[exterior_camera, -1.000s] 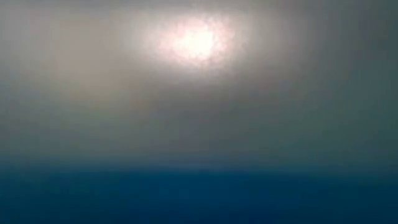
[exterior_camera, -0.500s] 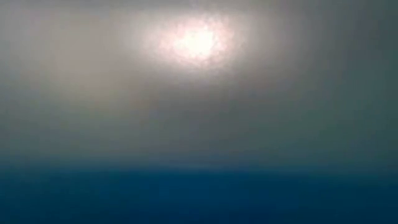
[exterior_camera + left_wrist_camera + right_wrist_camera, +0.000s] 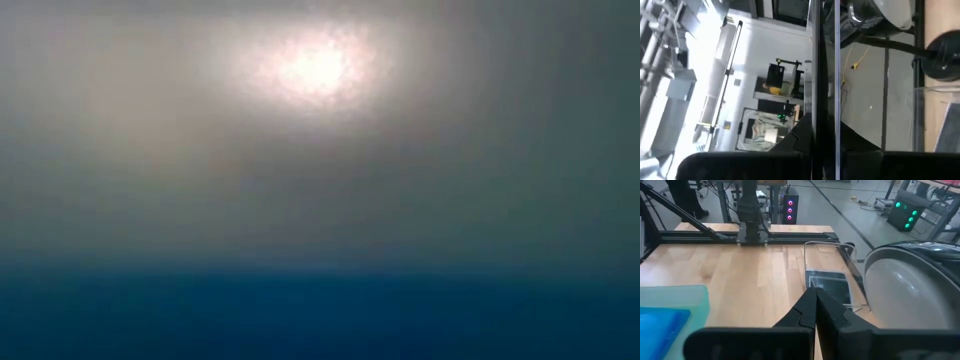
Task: Pick & place jewel cases by type
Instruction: Put the black CD case into the transparent bin
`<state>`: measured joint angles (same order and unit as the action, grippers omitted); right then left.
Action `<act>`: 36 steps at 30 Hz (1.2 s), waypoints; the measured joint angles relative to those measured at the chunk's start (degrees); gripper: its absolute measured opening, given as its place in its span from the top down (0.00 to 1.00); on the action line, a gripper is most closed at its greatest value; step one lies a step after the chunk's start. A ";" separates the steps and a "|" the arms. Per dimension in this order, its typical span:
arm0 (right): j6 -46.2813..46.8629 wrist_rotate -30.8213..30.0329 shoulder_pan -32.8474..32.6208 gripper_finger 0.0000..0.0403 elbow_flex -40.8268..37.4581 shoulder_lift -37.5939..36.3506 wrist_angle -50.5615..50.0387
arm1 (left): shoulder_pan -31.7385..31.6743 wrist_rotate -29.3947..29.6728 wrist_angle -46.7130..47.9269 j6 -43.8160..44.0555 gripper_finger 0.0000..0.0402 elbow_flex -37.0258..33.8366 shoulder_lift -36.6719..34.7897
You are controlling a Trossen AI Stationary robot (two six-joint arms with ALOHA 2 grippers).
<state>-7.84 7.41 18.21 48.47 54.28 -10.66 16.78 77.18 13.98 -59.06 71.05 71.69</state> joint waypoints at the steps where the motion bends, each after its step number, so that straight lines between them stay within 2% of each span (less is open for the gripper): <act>1: -0.01 -0.25 0.00 0.99 0.00 0.00 0.02 | 0.06 -0.09 0.02 -0.81 0.97 0.00 0.32; 11: -0.07 -0.47 -0.01 0.99 0.00 0.00 0.02 | -0.12 -0.17 0.88 -3.27 0.97 0.00 2.40; 18: -0.13 -0.47 -0.01 0.99 0.00 0.00 0.02 | -0.12 -0.23 0.28 -1.32 0.97 0.00 2.40; 27: -0.12 -0.45 0.00 0.99 0.00 0.00 0.01 | -1.04 -0.99 -1.98 21.68 0.97 -0.04 1.34; 36: -0.13 -0.44 -0.01 0.99 -0.01 0.00 -1.39 | -4.31 -16.46 -1.77 51.72 0.97 -0.04 -3.44</act>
<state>-7.97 6.97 18.20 48.45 54.28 -12.05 12.48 60.72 12.21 -7.33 71.00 68.25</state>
